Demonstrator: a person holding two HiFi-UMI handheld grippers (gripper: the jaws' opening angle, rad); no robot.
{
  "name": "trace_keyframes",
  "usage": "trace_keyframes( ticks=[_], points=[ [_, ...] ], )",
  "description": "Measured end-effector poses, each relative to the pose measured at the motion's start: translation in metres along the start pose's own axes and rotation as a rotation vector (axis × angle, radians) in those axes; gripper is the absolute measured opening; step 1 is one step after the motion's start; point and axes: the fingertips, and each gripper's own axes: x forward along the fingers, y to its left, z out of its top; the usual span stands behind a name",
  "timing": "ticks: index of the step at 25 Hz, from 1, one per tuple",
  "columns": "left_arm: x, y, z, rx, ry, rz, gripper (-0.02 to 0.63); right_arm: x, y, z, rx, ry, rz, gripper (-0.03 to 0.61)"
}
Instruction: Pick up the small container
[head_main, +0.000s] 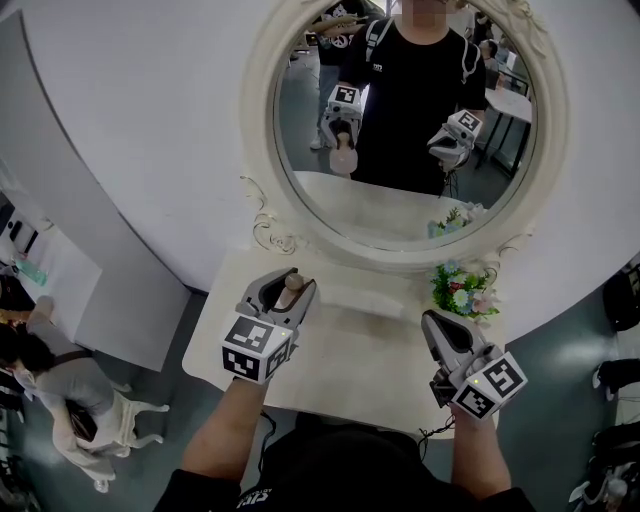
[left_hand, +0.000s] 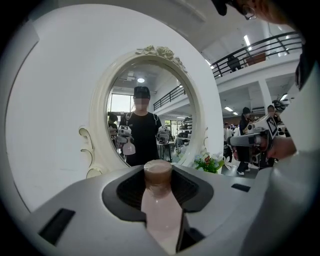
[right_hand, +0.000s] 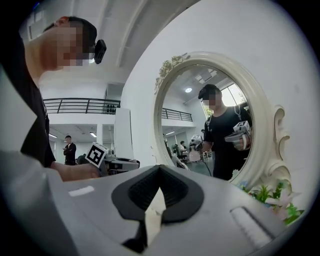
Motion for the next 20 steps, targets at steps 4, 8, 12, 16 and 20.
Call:
trace_keyframes(
  ticks=[4, 8, 12, 16, 20],
  points=[
    [0.000, -0.002, 0.002, -0.014, -0.011, -0.001, 0.143, 0.002, 0.002, -0.001, -0.007, 0.007, 0.004, 0.008],
    [0.000, -0.007, -0.004, -0.021, 0.003, -0.010, 0.143, 0.001, 0.003, -0.005, 0.001, 0.014, 0.004, 0.008],
    [-0.004, -0.010, -0.013, -0.018, 0.020, -0.008, 0.143, -0.001, 0.004, -0.009, 0.015, 0.018, 0.005, 0.008],
    [-0.008, -0.011, -0.017, -0.019, 0.030, -0.007, 0.143, -0.001, 0.006, -0.011, 0.019, 0.020, 0.008, 0.008],
    [-0.012, -0.009, -0.020, -0.017, 0.036, -0.001, 0.143, -0.001, 0.009, -0.012, 0.021, 0.019, 0.013, 0.008]
  ],
)
